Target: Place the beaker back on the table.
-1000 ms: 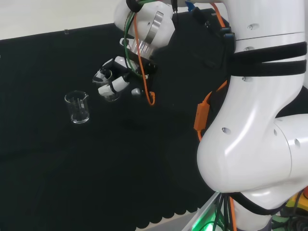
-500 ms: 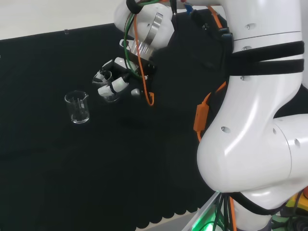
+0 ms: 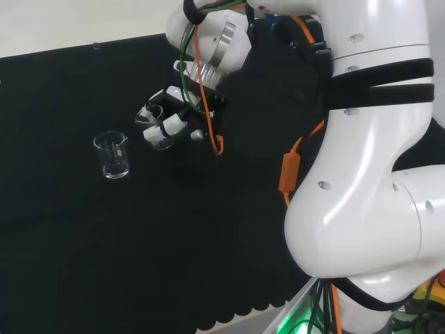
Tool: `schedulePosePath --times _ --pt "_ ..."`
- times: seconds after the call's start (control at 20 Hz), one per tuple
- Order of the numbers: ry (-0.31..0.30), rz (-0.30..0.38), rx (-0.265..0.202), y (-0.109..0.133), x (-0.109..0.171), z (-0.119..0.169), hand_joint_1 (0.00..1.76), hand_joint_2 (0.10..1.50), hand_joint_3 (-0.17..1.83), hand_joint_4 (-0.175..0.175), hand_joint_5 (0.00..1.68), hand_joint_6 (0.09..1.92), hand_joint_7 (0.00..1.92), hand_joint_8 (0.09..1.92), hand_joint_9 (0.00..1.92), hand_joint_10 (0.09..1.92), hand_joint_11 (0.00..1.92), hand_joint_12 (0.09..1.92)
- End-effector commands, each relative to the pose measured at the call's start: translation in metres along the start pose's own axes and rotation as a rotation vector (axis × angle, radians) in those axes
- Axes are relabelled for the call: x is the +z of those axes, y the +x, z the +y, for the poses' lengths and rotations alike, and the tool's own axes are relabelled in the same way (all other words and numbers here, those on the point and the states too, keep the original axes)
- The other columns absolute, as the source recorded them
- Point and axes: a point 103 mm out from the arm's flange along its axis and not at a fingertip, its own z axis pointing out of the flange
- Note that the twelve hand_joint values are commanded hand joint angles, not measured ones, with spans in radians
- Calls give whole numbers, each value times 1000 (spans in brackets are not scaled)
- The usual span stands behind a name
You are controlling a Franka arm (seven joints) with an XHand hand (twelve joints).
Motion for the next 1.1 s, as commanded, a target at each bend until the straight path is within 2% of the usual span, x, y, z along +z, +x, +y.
schedulePosePath --times 0.05,0.65,1.1 --pt "2 4 5 -4 2 -1 1149 684 539 155 1385 411 1454 87 1288 178 798 1089" --pt "-17 28 6 -14 0 -1 1149 684 538 156 1387 407 1453 87 1286 176 799 1089" --pt "-9 53 0 -18 4 -2 1148 685 536 158 1388 404 1454 87 1287 174 798 1087"
